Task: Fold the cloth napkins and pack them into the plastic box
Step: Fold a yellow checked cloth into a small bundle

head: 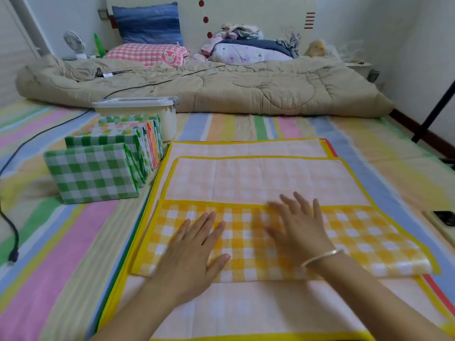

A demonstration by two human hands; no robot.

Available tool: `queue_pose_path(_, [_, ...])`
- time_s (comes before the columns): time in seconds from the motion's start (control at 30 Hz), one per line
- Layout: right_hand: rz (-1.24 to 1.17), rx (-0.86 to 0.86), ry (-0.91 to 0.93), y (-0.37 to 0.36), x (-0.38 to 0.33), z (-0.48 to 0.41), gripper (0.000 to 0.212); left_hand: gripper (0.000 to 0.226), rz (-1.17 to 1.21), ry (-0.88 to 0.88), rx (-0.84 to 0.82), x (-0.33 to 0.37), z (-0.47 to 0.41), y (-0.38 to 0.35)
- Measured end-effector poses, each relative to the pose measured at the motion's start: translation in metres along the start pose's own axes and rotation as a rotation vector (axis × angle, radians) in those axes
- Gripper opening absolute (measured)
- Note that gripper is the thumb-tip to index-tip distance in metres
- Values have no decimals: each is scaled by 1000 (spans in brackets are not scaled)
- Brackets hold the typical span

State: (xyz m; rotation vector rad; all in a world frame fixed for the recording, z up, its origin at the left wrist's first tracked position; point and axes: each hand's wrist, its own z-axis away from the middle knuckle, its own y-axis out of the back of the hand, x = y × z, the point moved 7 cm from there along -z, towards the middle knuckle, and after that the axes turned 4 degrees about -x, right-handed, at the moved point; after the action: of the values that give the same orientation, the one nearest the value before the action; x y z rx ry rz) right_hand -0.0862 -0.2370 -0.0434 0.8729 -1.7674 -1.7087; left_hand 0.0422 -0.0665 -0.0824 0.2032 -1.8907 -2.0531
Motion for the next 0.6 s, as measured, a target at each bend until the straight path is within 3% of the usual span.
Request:
queue_pose_path(0.17, [-29,-232,68,-41,-29,71,77,92,25,17,-11,-6,-3,-1])
queue_pose_path(0.3, [-120,-267,-116,-39,32,79,112,96,37,16,-12,-6,-1,0])
queue_pose_path(0.4, [-89,-275,-314,-32,91,85,89,87,50,19,-16,-7,1,0])
queue_pose_path(0.6, [-100,-284,-383,-29,115,92,93,72,43,34,-12,-12,3,1])
